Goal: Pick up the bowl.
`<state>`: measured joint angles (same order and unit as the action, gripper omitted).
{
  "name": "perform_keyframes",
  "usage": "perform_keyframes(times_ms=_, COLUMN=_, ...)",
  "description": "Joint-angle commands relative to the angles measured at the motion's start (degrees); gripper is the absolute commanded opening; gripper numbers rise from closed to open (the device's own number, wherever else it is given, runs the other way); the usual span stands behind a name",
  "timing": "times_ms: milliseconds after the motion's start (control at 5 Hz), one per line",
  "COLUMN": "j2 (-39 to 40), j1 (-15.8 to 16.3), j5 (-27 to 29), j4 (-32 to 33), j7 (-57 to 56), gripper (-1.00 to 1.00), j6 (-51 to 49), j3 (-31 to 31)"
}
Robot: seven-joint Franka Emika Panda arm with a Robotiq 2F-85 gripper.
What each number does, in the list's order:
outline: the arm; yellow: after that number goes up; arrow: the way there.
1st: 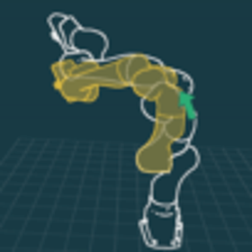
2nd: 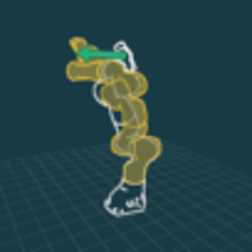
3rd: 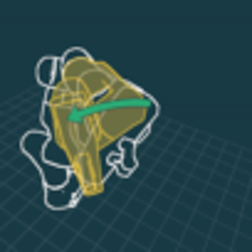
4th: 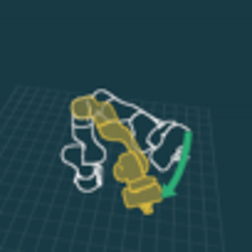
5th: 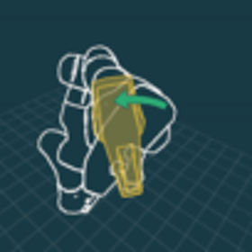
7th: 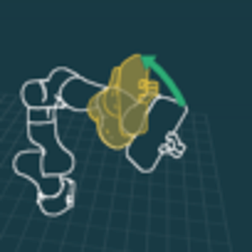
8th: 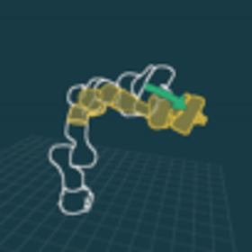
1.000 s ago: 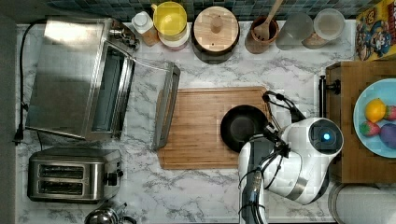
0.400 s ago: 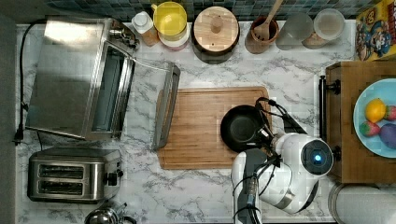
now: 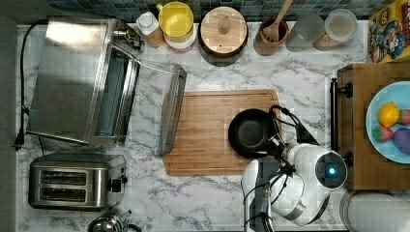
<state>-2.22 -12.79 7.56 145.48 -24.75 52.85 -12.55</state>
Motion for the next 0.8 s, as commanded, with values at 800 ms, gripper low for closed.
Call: perform_keyframes(times_ms=800, j2=4.7, j1=0.2, j5=-1.5, j4=-2.1, j7=-0.3, gripper=-0.24, j6=1.0, j3=2.4)
